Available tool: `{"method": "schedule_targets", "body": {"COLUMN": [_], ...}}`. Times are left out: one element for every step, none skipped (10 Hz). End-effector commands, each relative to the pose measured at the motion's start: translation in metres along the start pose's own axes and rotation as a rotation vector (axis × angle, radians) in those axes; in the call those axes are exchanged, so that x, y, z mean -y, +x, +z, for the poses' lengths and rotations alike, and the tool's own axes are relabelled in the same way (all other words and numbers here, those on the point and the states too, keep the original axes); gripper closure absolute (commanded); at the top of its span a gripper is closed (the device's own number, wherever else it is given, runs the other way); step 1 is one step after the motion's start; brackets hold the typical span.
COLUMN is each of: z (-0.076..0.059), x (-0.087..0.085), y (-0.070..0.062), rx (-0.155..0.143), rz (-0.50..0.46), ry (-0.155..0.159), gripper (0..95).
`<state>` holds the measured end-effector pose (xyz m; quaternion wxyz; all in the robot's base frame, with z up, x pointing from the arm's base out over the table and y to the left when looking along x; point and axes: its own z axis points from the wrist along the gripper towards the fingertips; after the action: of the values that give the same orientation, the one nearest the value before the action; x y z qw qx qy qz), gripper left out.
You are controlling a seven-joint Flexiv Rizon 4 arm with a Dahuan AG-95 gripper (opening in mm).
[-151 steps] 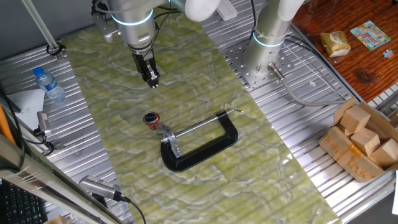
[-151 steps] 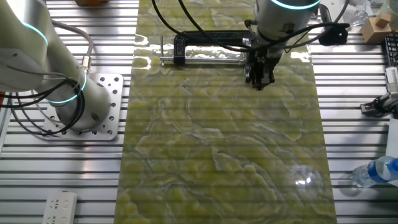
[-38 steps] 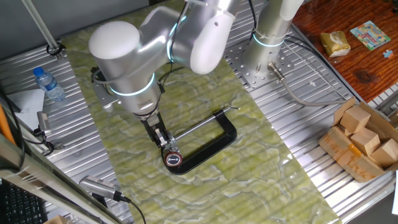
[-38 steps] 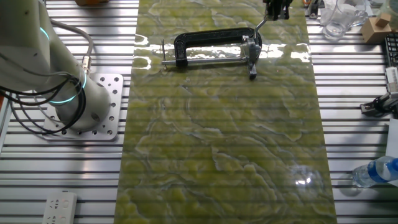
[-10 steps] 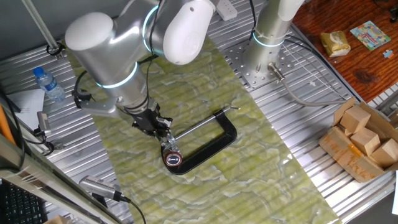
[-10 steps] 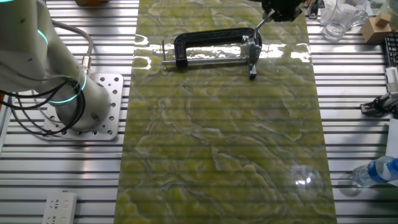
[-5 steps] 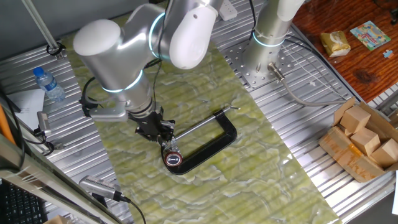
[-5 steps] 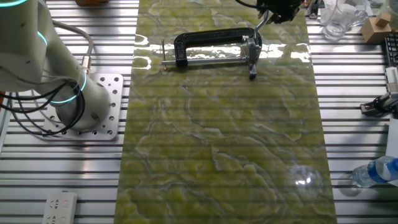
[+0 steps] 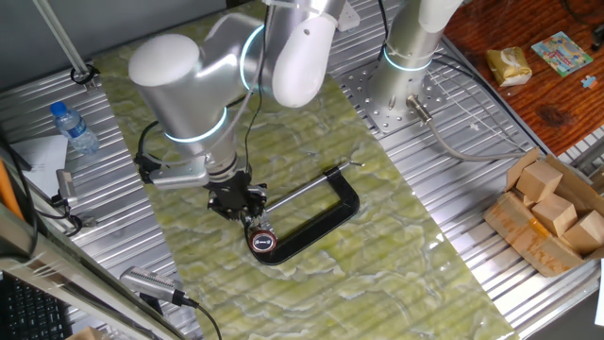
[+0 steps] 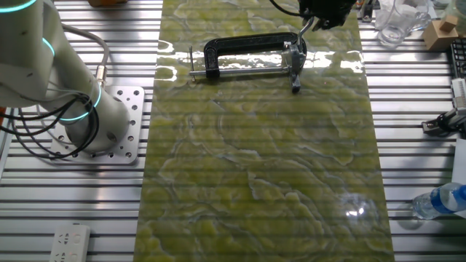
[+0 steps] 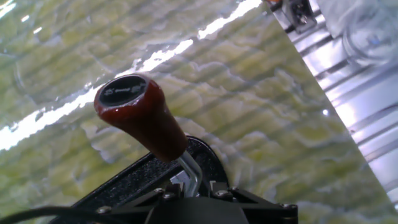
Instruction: Push down the lever
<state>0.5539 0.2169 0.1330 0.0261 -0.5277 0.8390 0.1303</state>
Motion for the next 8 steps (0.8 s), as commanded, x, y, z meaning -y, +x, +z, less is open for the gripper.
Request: {"method": "schedule_targets", "body": {"z": [0.000,-0.001,-0.002,-0.001,0.000,0.000,0.000,0.000], "x": [-0.002,-0.002,-0.003,-0.004,-0.004,-0.004,-0.004,-0.004], "y": [-0.005,-0.006,-0.009,-0.010,-0.011,-0.013,-0.015,-0.017], "rx": [0.002,0.003,0.002,0.005,0.008,0.012,0.010,0.010], "rz": [-0.004,-0.007,-0.017,-0.018,-0.025,-0.035,-0.057,-0.070], "ry": [0.008,0.012,0.015,0.022,0.026,0.032,0.044,0.050], "gripper": [76.0,76.0,76.0,76.0,76.0,76.0,76.0,76.0]}}
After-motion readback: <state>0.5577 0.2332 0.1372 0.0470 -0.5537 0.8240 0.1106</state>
